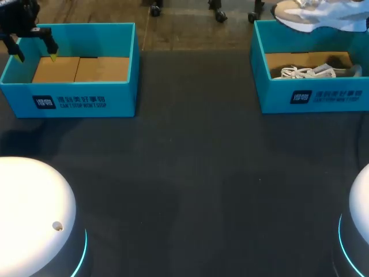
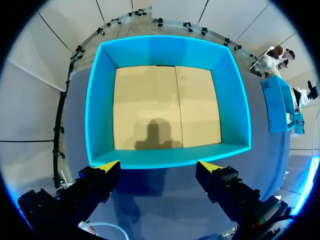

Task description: Take the shoe out of the shoebox, open the shoe tongue, remove and reinsert the insole, then place the shoe into the shoebox

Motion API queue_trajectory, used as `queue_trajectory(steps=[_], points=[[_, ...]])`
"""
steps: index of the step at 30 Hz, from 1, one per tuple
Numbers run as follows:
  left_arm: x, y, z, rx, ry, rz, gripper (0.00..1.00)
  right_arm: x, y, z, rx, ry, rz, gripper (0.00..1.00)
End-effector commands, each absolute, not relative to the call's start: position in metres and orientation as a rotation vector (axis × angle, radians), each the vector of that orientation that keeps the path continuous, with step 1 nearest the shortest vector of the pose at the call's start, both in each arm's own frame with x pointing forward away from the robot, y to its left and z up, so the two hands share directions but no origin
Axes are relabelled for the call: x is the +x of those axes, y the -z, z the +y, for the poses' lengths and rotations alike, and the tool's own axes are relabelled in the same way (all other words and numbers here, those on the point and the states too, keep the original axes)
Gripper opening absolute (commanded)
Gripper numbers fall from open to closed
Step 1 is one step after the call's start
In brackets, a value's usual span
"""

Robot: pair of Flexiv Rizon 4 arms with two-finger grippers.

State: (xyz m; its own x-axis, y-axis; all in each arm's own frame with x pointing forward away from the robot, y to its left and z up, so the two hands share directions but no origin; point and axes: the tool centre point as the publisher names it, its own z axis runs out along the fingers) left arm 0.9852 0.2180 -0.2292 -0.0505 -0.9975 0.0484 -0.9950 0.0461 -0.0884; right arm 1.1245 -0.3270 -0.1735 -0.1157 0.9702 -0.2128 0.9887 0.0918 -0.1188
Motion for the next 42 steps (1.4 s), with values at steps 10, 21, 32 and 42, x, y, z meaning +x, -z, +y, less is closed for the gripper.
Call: queue_trajectory(steps=[10,21,32,42], points=[[0.985,0.229,0.218,-2.146,0.151,2.251,1.00,1.113,0.198,-0.321,1.950,0.272,2.227,0.00],[0.985,0.229,0.218,-2.146,0.151,2.251,1.00,1.112,0.211,-0.325,1.960,0.310,2.152,0.00],[0.985,0.229,0.218,-2.146,0.151,2.251,1.00,1.116,0.229,-0.326,1.929,0.244,2.136,0.00],[0.985,0.229,0.218,-2.146,0.151,2.251,1.00,1.119,0.246,-0.327,1.954,0.216,2.088,0.00]])
